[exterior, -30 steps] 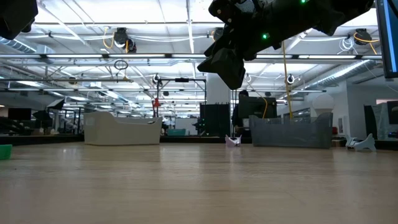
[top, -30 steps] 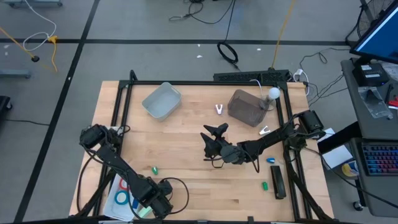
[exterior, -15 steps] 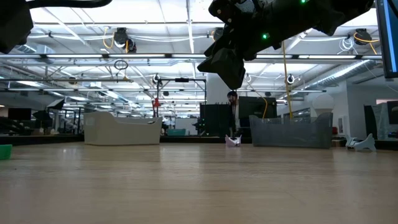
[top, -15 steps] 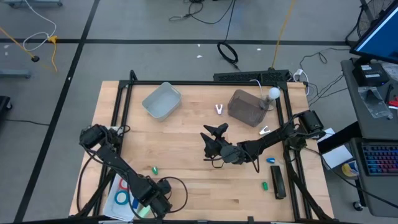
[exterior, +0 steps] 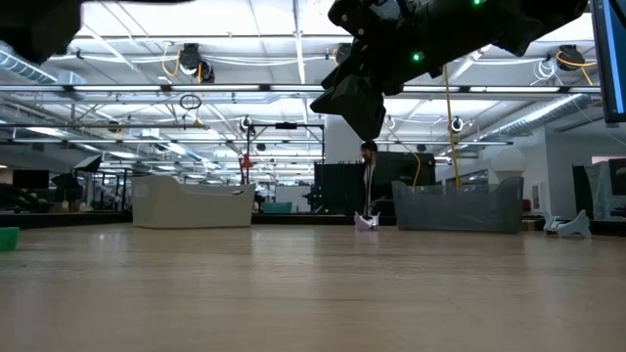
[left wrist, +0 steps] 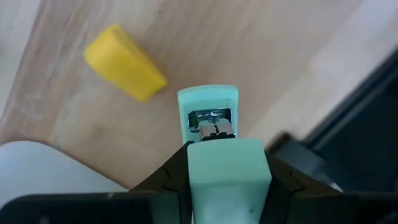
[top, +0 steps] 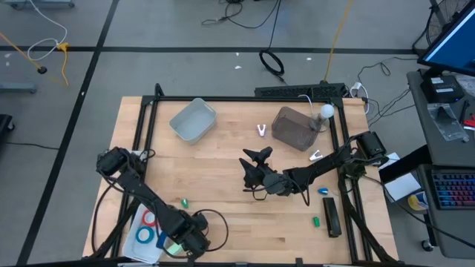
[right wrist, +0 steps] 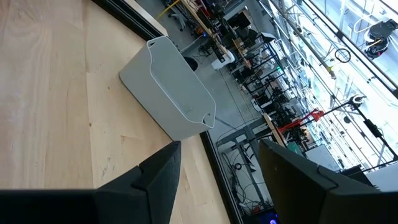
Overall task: Pick and place Stapler, Stapler remover, tape
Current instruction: Put the big light green stapler into the black bin
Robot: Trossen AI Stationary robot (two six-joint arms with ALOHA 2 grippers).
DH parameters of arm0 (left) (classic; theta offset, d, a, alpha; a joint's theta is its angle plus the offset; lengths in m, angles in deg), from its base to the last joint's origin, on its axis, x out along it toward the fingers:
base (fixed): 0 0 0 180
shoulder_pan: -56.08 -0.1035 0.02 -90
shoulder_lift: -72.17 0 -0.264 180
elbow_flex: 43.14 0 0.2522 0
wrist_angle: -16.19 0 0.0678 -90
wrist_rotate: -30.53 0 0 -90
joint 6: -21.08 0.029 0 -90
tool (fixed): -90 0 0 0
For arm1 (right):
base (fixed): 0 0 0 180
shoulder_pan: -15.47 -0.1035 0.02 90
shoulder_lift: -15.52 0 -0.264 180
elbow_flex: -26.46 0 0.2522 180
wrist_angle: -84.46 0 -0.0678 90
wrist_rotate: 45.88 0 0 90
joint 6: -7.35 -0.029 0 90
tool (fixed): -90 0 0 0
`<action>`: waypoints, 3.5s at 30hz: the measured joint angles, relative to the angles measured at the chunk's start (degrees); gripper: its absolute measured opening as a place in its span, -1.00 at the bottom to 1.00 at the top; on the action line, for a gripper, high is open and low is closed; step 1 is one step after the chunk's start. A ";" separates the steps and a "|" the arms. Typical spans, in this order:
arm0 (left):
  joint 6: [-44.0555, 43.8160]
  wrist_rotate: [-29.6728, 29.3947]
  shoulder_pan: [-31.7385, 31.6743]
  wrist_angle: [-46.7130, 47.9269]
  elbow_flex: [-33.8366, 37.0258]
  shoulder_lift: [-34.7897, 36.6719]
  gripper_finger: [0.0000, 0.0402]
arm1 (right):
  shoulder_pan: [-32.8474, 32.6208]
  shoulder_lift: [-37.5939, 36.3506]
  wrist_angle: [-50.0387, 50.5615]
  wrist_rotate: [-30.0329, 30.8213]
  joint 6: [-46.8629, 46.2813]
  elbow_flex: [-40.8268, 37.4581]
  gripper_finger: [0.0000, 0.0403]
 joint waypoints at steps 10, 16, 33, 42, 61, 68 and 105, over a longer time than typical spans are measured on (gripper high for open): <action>1.45 -10.11 -4.30 1.53 -5.84 4.64 -0.42 | -0.73 0.00 0.00 0.17 2.19 0.00 0.03; -0.75 -26.54 -8.42 13.03 -5.84 13.65 -0.42 | -3.67 0.00 -0.01 0.46 7.47 0.00 0.03; 40.28 -73.34 -25.12 -14.07 -5.84 24.68 -0.42 | -7.63 0.07 -5.14 8.67 14.48 -0.02 0.03; 48.42 -64.26 -34.08 -32.84 -5.88 24.33 -0.42 | -7.25 0.07 -27.26 16.68 22.31 -0.02 0.03; 41.25 -37.00 -52.47 -41.93 -5.81 23.05 -0.42 | -6.49 0.07 -32.21 24.45 24.36 -0.02 0.03; 36.65 -22.18 -61.32 -44.76 -5.79 21.37 -0.42 | -4.27 0.07 -32.22 24.25 22.90 -0.02 0.03; 25.69 17.66 -79.33 -49.36 -5.79 4.42 -0.42 | 1.29 0.00 -32.17 24.46 24.80 -0.02 0.03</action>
